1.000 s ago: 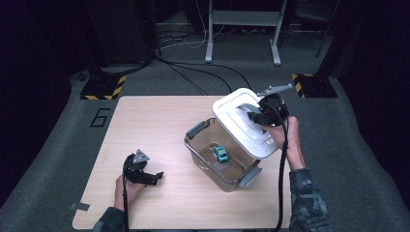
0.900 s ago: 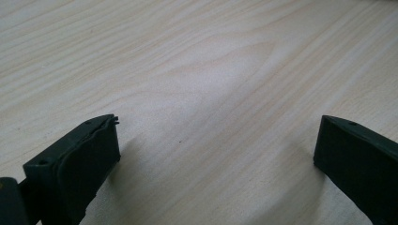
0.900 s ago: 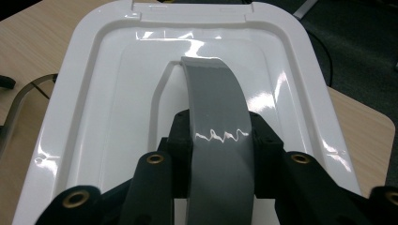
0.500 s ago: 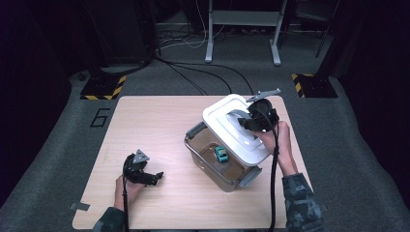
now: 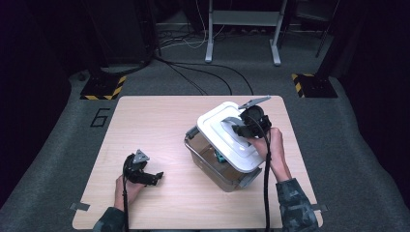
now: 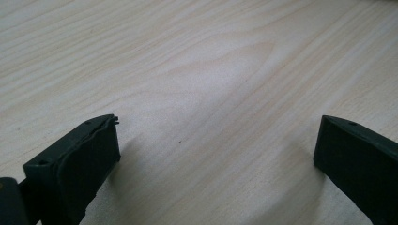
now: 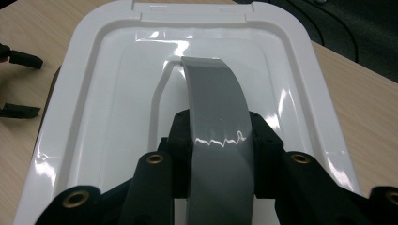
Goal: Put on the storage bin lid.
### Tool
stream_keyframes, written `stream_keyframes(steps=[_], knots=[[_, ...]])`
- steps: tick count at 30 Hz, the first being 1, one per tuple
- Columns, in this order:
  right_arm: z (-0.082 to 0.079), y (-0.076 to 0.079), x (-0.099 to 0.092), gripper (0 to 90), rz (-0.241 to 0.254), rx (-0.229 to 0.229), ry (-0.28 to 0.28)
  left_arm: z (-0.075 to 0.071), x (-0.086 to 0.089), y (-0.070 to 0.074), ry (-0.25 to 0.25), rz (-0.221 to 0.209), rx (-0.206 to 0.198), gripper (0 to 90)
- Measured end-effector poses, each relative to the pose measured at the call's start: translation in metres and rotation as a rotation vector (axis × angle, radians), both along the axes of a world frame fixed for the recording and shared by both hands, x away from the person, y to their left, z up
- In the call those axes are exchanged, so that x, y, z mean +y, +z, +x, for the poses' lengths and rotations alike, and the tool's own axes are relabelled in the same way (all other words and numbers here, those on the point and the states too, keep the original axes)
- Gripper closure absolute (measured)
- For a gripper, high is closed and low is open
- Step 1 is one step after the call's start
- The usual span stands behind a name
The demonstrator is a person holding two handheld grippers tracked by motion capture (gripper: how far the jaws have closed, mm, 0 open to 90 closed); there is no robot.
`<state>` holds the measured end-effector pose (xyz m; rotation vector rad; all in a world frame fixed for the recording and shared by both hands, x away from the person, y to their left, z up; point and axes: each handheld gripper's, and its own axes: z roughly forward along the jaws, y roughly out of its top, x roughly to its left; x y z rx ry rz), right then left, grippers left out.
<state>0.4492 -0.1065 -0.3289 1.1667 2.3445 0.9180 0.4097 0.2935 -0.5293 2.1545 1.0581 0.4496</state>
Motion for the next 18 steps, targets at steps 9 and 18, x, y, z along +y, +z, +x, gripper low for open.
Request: stream_keyframes(steps=[9,18], knots=[[-0.001,-0.013,0.009,67.1,-0.018,0.015,0.019,0.000,0.000,0.000,0.000,0.000,0.000,0.4],[-0.004,-0.028,0.022,67.1,-0.026,0.036,0.038,0.000,0.000,0.000,0.000,0.000,-0.002,0.4]])
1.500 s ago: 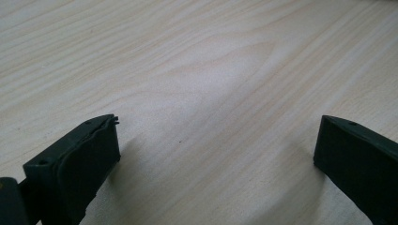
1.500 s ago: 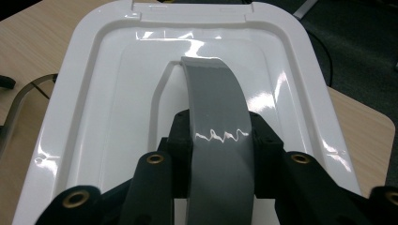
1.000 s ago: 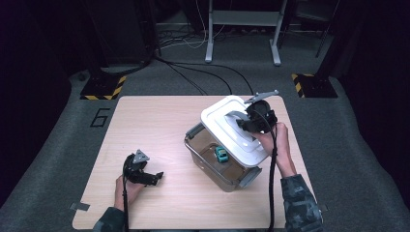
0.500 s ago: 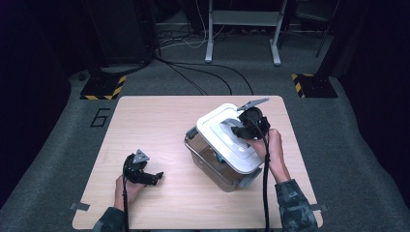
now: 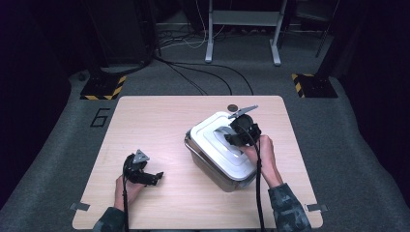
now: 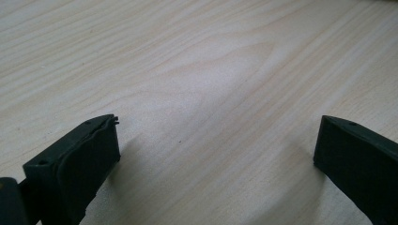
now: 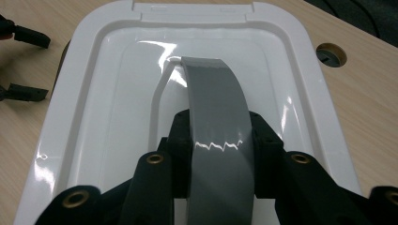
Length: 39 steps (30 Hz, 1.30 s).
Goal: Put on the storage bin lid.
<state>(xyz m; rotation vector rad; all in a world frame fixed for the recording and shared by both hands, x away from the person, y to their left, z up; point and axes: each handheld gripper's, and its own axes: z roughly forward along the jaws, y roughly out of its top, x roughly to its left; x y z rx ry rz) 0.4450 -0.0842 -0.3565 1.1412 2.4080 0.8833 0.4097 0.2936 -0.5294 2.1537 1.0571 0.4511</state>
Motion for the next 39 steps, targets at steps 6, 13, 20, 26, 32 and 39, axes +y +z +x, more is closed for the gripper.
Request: stream_keyframes(steps=[6,13,20,26,32,39], knots=[[0.000,-0.006,0.009,67.1,-0.009,0.013,0.020,0.000,0.000,0.000,0.000,-0.001,0.002,0.4],[-0.001,-0.014,0.020,67.1,-0.007,0.021,0.028,0.000,0.000,0.000,-0.001,-0.001,0.002,0.4],[-0.004,-0.018,0.021,67.1,-0.024,0.013,0.045,0.000,0.000,0.000,-0.001,-0.001,0.002,0.3],[-0.005,-0.020,0.019,66.6,-0.012,0.010,0.049,0.000,0.000,0.000,0.000,-0.001,0.002,0.3],[-0.005,-0.016,0.016,48.9,0.026,-0.002,0.041,0.000,0.000,0.000,-0.001,0.000,0.001,0.3],[-0.008,-0.006,0.005,19.5,0.072,-0.029,0.030,0.000,0.000,0.000,0.001,-0.002,0.003,0.3]])
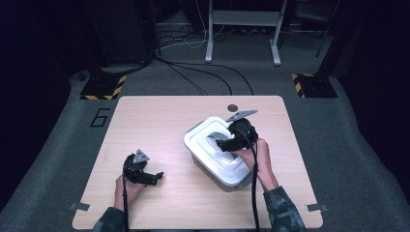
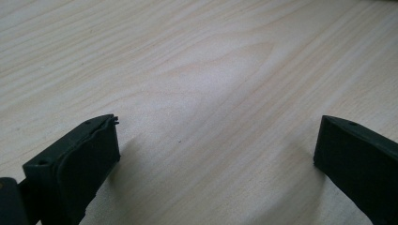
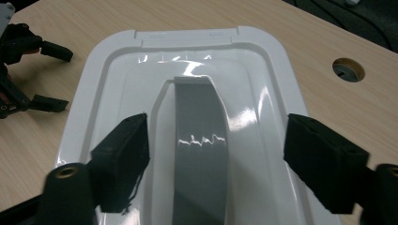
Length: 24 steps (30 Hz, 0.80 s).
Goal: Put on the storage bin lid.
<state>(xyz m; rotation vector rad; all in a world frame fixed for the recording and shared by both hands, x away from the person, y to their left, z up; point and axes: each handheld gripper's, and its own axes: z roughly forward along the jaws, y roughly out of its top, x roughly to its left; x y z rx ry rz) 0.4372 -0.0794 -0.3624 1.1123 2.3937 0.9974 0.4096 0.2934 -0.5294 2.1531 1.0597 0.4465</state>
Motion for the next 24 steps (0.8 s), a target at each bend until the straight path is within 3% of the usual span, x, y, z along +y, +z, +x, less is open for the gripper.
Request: stream_keyframes(steps=[5,11,22,24], knots=[[-0.002,0.007,-0.015,9.9,0.038,-0.030,-0.020,0.000,0.000,0.000,0.000,0.001,-0.001,0.3],[-0.003,0.014,-0.035,3.2,0.044,-0.063,-0.067,0.000,0.000,0.000,-0.002,0.001,-0.002,0.3],[0.002,0.011,-0.076,0.0,0.040,-0.092,-0.196,0.000,0.000,0.000,-0.001,0.000,0.000,0.3],[0.002,0.009,-0.085,0.0,0.059,-0.088,-0.221,0.000,0.000,0.000,-0.001,0.000,-0.001,0.3]])
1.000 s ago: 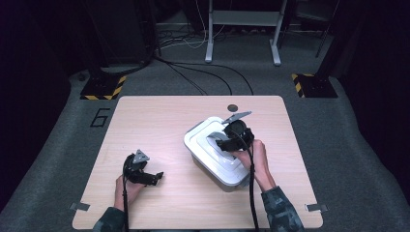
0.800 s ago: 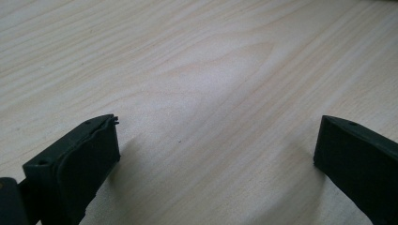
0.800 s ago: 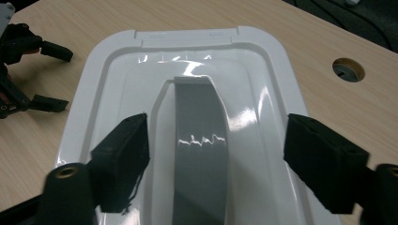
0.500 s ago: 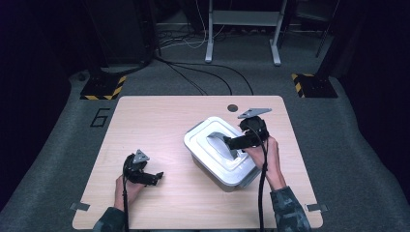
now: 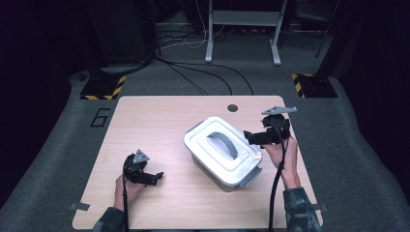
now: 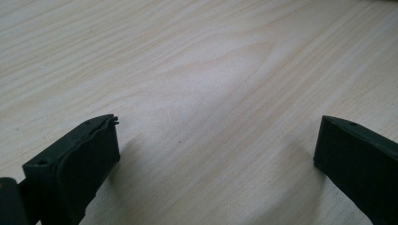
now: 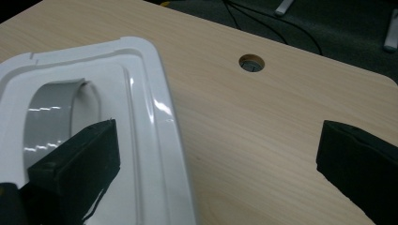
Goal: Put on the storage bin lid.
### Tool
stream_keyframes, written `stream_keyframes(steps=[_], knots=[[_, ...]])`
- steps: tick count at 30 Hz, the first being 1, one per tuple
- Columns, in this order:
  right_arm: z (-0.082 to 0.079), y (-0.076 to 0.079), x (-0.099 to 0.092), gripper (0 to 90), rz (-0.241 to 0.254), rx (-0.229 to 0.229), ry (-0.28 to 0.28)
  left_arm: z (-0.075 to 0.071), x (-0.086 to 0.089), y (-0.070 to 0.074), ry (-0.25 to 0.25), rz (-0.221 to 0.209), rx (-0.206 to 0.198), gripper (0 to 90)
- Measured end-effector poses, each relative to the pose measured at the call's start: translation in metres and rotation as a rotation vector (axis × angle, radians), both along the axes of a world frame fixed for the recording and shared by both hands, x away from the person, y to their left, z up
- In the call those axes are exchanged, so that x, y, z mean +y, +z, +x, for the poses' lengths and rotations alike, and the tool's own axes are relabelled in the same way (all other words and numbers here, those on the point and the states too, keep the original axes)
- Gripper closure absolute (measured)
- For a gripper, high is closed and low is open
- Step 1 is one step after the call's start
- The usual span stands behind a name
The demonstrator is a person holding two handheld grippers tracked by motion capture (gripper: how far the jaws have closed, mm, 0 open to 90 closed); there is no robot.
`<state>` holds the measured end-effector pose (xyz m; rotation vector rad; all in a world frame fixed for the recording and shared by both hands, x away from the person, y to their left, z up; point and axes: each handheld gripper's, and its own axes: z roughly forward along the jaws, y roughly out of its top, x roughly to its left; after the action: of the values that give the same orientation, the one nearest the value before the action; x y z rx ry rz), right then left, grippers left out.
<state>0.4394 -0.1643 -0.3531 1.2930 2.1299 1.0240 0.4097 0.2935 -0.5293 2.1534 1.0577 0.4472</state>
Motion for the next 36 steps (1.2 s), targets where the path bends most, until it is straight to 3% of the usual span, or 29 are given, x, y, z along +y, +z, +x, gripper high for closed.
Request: stream_keyframes(steps=[15,26,36], knots=[[0.002,-0.031,-0.055,0.0,0.020,0.000,-0.157,0.000,0.000,0.000,0.000,0.001,0.001,0.2],[-0.001,-0.065,-0.078,0.0,0.033,0.046,-0.218,0.000,0.000,0.000,0.000,0.002,0.001,0.2],[-0.010,-0.107,-0.088,0.0,0.028,0.101,-0.244,0.000,0.000,0.000,0.000,0.002,0.000,0.1]])
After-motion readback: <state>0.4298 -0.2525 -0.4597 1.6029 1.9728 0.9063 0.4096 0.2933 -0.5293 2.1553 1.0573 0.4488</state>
